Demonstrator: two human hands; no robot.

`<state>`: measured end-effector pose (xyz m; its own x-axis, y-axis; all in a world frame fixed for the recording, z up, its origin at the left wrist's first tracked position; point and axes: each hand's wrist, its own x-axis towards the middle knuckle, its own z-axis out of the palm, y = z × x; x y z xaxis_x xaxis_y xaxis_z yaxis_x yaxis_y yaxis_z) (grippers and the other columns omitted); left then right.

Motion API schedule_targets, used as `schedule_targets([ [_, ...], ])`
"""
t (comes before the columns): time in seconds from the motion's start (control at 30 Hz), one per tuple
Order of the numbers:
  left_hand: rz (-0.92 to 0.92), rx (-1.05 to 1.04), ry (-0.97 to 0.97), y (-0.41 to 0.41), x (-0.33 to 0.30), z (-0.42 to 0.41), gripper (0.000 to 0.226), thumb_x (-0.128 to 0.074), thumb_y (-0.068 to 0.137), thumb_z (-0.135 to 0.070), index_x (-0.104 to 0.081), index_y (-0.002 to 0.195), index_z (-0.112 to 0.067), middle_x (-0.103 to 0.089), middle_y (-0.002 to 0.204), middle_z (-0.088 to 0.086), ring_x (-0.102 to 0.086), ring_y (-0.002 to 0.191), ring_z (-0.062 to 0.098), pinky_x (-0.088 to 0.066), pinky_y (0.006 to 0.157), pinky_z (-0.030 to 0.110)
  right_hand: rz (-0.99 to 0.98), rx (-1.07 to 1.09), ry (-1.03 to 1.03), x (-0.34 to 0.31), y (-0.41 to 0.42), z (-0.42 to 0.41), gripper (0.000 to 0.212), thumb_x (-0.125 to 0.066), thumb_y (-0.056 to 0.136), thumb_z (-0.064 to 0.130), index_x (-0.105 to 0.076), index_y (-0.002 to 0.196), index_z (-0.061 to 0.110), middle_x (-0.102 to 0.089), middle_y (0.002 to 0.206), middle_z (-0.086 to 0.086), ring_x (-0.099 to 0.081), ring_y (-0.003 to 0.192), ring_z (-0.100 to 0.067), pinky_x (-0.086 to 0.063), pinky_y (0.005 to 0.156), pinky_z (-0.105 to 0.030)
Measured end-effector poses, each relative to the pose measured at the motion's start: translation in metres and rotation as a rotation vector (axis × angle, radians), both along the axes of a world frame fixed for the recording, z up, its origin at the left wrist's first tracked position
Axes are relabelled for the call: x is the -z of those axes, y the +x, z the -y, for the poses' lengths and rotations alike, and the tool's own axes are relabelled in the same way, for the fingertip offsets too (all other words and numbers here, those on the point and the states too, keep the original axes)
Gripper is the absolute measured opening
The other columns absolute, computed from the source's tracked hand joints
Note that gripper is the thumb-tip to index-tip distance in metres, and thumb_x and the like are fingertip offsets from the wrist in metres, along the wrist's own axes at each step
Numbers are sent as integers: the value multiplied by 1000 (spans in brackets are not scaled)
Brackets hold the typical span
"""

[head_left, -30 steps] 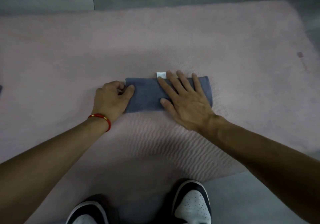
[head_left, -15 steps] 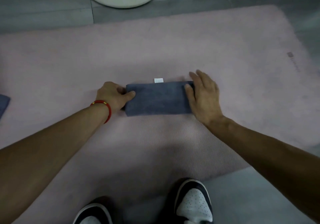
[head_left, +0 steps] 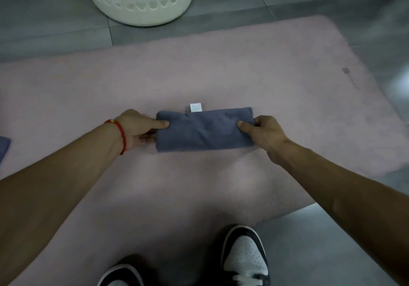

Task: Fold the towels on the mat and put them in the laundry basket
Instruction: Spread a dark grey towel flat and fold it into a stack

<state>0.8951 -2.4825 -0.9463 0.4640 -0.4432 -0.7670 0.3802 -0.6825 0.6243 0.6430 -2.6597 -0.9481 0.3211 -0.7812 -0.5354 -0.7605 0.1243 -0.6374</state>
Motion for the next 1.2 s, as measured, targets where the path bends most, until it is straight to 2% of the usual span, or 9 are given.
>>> schedule_targets([
  [0.13,-127,69,-93,0,-6,-1,46,-80,76,-16,-68,118,0,-74,112,14,-71,105,25,-61,81,33,129,83,126,-10,-16,11,33,-76,89,33,-63,108,9,-68,105,-3,-63,92,-15,-49,72,-22],
  [0.3,-177,136,-211,-12,-16,19,32,-70,87,-8,-67,119,-3,-74,113,14,-71,106,27,-60,86,38,275,191,269,-15,-31,40,45,-80,85,25,-62,120,3,-72,114,-10,-69,107,-28,-57,96,-46],
  [0.47,-159,162,-315,-10,-18,89,36,-75,75,-10,-66,110,-8,-73,104,13,-73,94,24,-61,73,30,386,156,451,-25,-36,114,35,-69,90,19,-67,122,3,-74,116,-13,-70,110,-28,-57,95,-42],
  [0.67,-93,151,-401,-20,-6,233,29,-73,85,-7,-61,111,-11,-73,96,11,-71,82,21,-58,59,26,420,350,237,-25,-38,233,39,-76,82,22,-68,119,12,-71,122,-10,-67,112,-29,-58,92,-48],
  [0.73,-60,117,-431,-28,4,282,29,-74,85,-7,-62,112,-11,-73,101,11,-72,86,22,-59,64,30,470,439,157,-25,-36,268,43,-79,82,24,-62,120,13,-67,123,-9,-64,111,-30,-61,83,-53],
  [0.83,-53,28,-451,-47,18,343,21,-73,88,-5,-61,104,-12,-70,103,11,-70,88,24,-60,74,38,520,591,-51,-22,-26,311,45,-82,84,29,-57,118,12,-66,113,-7,-66,100,-24,-64,72,-42],
  [0.93,36,-53,-435,-53,34,392,22,-78,85,-8,-62,95,-19,-71,102,9,-70,98,28,-59,87,45,619,735,-143,-13,-16,341,52,-86,80,31,-58,120,11,-69,108,-7,-69,95,-23,-64,76,-37],
  [1.1,452,48,-364,-48,44,444,25,-80,83,-31,-65,102,-24,-69,96,-6,-65,93,16,-53,92,31,717,773,-209,-1,-10,382,33,-84,82,21,-58,103,18,-70,95,-3,-71,89,-20,-62,83,-34],
  [1.2,607,141,-350,-39,61,462,43,-73,64,-74,-61,89,-41,-67,99,-11,-64,106,18,-42,109,50,714,772,-264,4,-2,410,36,-84,82,19,-60,109,16,-71,99,-3,-71,92,-20,-62,85,-34],
])
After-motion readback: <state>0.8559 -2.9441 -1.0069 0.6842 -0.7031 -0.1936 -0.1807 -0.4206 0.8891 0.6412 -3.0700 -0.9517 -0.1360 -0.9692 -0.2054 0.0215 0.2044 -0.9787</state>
